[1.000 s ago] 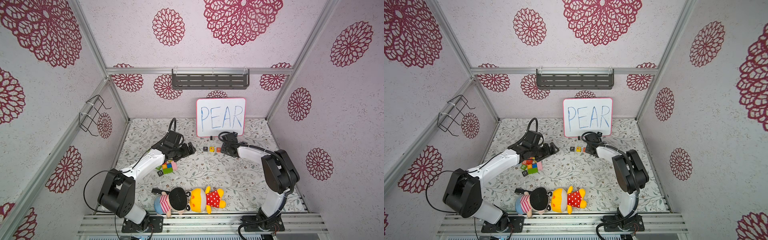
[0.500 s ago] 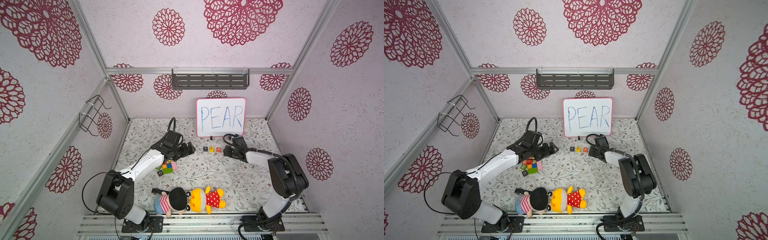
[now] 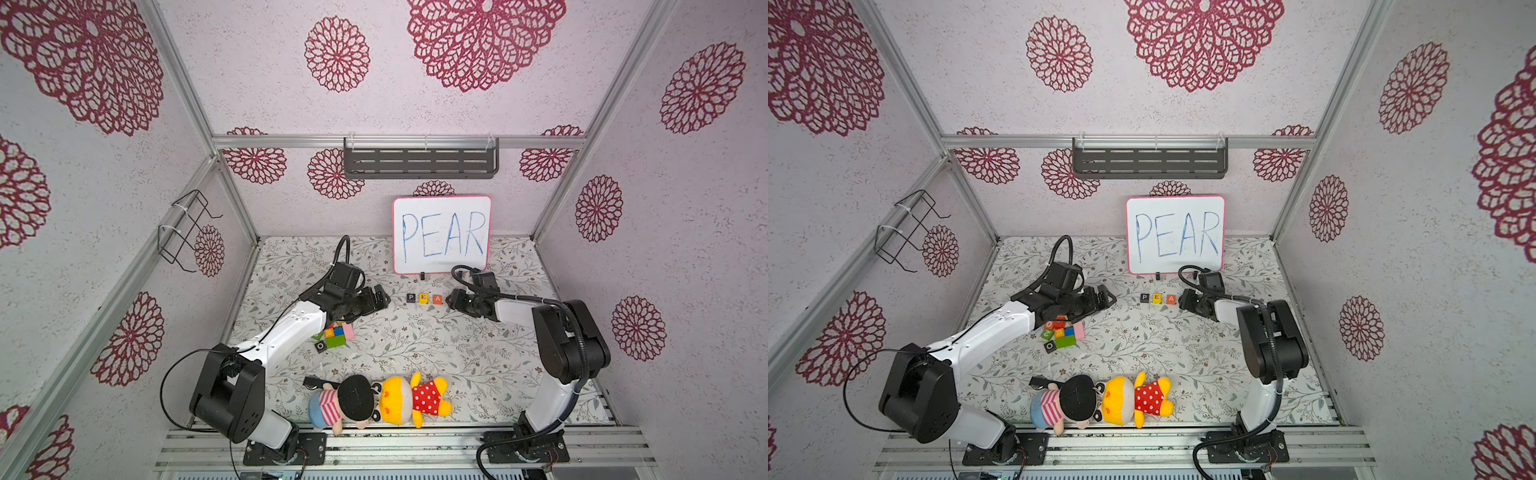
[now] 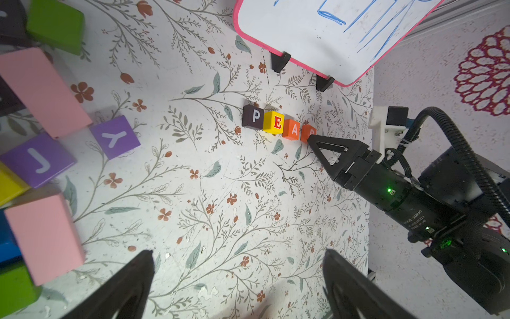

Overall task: Spell the uppercase word “pear” with letter blocks
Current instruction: Adjust the letter block at the center of the board.

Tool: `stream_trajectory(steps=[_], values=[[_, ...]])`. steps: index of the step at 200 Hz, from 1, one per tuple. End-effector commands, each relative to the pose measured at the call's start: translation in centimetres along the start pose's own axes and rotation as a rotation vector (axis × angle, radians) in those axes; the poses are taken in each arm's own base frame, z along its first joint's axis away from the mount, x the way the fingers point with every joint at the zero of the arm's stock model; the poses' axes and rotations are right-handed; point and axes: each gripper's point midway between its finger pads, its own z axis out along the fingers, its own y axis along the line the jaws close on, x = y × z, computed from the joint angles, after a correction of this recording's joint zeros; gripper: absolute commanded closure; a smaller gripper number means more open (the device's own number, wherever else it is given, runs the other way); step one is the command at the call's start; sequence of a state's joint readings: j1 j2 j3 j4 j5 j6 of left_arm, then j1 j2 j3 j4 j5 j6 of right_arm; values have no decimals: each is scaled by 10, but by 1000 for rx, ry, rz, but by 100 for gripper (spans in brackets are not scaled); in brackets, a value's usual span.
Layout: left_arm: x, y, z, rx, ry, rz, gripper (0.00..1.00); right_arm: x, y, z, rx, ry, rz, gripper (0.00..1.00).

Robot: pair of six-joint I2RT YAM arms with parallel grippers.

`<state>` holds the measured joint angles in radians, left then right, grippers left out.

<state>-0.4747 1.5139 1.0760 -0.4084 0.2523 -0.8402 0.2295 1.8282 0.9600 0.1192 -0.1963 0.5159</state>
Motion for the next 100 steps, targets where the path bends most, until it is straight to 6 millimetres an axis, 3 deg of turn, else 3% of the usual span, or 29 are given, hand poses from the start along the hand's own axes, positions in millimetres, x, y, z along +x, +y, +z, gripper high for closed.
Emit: stream_trajectory(steps=[1,100], values=[[-6,-1,-2,11,-22,6,2,-10,2,5,-25,-5,15,43],[-7,-2,-4,13,-28,2,2,-13,3,15,-45,5,35,45]])
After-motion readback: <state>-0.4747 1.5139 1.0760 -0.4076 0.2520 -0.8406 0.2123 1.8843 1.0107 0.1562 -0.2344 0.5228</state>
